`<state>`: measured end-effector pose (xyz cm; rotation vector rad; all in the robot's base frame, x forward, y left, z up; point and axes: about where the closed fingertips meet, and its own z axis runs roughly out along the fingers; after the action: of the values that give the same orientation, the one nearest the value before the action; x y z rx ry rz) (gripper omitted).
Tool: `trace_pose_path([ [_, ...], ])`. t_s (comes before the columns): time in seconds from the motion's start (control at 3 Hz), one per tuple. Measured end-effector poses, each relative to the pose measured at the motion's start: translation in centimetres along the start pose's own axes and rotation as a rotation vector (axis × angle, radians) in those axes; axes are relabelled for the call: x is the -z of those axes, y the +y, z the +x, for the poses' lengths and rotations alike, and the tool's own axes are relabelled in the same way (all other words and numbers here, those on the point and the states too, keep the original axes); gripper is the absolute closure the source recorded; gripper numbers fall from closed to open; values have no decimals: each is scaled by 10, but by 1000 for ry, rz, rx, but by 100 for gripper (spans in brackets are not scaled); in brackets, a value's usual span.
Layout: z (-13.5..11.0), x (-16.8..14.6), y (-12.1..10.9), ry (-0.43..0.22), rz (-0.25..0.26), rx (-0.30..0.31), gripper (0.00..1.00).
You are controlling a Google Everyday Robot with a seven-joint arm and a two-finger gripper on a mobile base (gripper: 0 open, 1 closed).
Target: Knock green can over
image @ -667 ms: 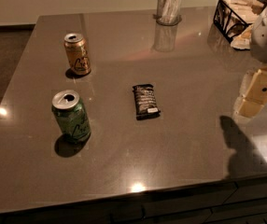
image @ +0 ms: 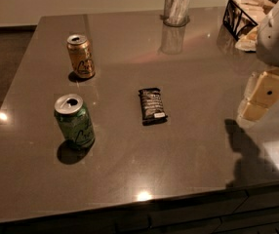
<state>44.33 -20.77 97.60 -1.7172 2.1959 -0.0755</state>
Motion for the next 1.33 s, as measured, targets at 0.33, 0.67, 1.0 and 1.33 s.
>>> trace_pose_path([
  [0.33, -23, -11, 1, -103, 4, 8, 0],
  [0.67, -57, -33, 4, -242, -44, 22, 0],
  [1.0, -97, -54, 15, -375, -133, 57, 0],
  [1.33, -130, -69, 33, -498, -230, 80, 0],
])
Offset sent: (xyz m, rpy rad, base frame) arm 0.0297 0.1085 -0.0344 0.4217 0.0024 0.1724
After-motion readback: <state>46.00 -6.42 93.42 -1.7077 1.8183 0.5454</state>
